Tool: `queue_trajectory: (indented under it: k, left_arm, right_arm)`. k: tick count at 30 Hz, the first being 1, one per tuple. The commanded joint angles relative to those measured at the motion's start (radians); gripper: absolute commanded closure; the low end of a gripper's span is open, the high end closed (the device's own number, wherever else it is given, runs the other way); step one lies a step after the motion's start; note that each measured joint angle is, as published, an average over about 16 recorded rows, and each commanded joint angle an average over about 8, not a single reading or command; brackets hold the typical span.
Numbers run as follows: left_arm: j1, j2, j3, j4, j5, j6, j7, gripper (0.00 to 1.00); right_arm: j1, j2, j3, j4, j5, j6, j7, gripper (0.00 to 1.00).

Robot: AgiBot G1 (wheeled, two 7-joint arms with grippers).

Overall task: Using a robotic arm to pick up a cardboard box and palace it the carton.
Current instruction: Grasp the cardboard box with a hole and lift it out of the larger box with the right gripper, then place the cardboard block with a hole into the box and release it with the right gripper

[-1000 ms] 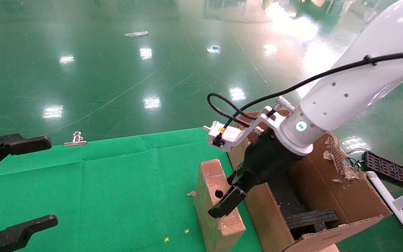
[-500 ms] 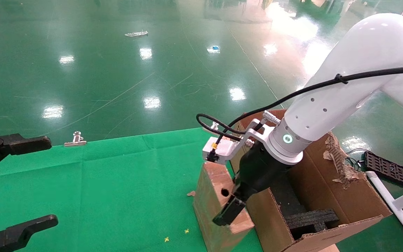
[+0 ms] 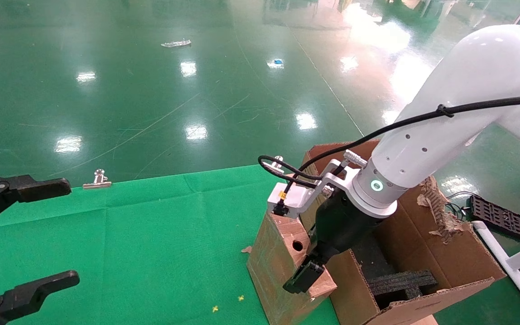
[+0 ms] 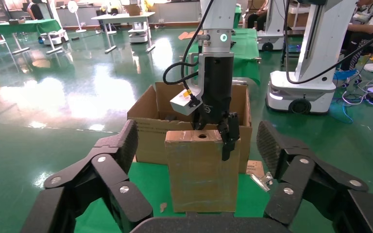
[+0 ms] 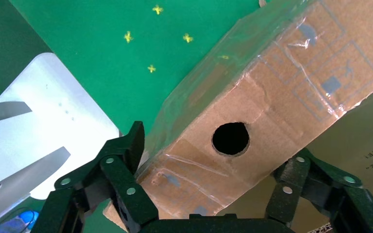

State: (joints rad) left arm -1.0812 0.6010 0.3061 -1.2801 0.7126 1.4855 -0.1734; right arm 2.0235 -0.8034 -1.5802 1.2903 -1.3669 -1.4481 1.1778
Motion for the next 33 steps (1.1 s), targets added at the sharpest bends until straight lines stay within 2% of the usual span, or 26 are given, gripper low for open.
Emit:
queue_trajectory:
  k: [1, 12, 19, 27, 33]
  left_arm:
    - [0.000, 0.000, 0.000, 0.000, 0.000, 0.000, 0.000, 1.00]
    - [0.000, 0.000, 0.001, 0.000, 0.000, 0.000, 0.000, 1.00]
    - [0.000, 0.000, 0.001, 0.000, -0.001, 0.000, 0.000, 1.00]
    - [0.000, 0.000, 0.001, 0.000, -0.001, -0.001, 0.001, 1.00]
    - [0.000, -0.001, 0.001, 0.000, -0.001, -0.001, 0.001, 1.00]
  right_arm:
    - [-0.002, 0.002, -0.001, 0.000, -0.001, 0.000, -0.001, 1.00]
    - [-0.002, 0.031, 0.003, 0.004, -0.007, 0.016, -0.022, 1.00]
    - [0.029, 0.077, 0.040, 0.004, 0.004, 0.052, -0.070, 1.00]
    - [0.161, 0.174, 0.157, -0.089, 0.048, 0.123, -0.192, 1.00]
    - [0.271, 0.251, 0.214, -0.214, 0.010, 0.147, -0.262, 1.00]
